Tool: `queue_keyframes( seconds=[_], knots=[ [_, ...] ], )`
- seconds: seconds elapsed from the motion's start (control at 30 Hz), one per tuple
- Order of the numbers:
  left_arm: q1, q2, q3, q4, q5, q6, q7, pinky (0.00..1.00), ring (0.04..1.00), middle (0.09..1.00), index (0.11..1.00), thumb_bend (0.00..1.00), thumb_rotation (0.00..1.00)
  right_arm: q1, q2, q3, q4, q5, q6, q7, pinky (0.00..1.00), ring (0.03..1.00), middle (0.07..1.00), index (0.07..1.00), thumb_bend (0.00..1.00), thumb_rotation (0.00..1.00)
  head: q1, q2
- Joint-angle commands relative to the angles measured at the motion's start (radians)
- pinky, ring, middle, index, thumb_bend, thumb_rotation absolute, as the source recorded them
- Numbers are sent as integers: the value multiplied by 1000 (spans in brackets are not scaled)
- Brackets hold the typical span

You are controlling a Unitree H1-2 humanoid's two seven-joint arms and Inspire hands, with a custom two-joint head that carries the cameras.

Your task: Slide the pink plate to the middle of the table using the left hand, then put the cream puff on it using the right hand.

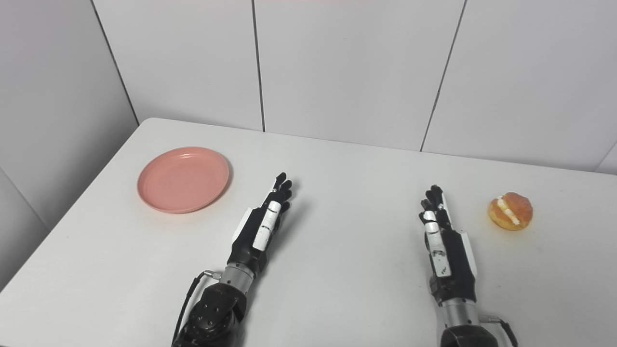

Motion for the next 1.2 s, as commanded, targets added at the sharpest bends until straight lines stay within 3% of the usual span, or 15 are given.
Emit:
queue_keyframes(
  seconds=[0.0,0.1,0.27,0.37,0.53,0.67,0.87,0.9,1.03,1.17],
  knots=[
    [2,-21,26,26,-5,-65,49,963,973,973,965,589,980,40,-2,-8,54,9,-56,15,1000,1000,1000,1000,584,864,-2,-3],
    [-17,-5,36,16,25,-59,65,954,976,978,978,620,999,36,-1,-8,64,3,-60,14,1000,1000,1000,1000,591,867,-4,-12],
    [-83,29,82,21,-44,-94,45,998,996,998,999,695,1000,31,7,-2,78,-13,-84,7,1000,1000,1000,1000,576,871,-21,-31],
    [-119,61,111,19,-30,-105,64,964,958,961,964,724,1000,26,16,-5,97,-10,-110,5,1000,1000,1000,1000,559,854,-28,-52],
    [-140,95,168,-34,-65,-58,80,900,882,882,878,746,1000,23,15,2,107,-47,-125,-13,1000,1000,1000,1000,545,854,-56,-69],
    [-156,130,209,-50,-79,-70,92,847,830,833,836,750,1000,35,19,8,89,-98,-125,-46,980,982,1000,1000,540,864,-62,-74],
    [-176,171,277,-46,-92,-97,124,807,789,790,792,779,1000,48,20,6,78,-89,-128,-41,985,983,1000,1000,502,865,-61,-87],
    [-181,183,293,-36,-92,-104,134,834,789,790,793,770,1000,50,17,7,77,-91,-128,-39,986,982,1000,1000,504,861,-57,-85],
    [-208,239,343,38,-107,-143,149,775,728,720,720,746,1000,57,15,4,65,-83,-122,-36,998,986,1000,1000,494,855,-44,-81],
    [-218,281,366,78,-102,-107,166,778,727,718,726,752,1000,60,9,6,62,-87,-125,-36,993,980,1000,1000,516,862,-40,-80]
  ],
)
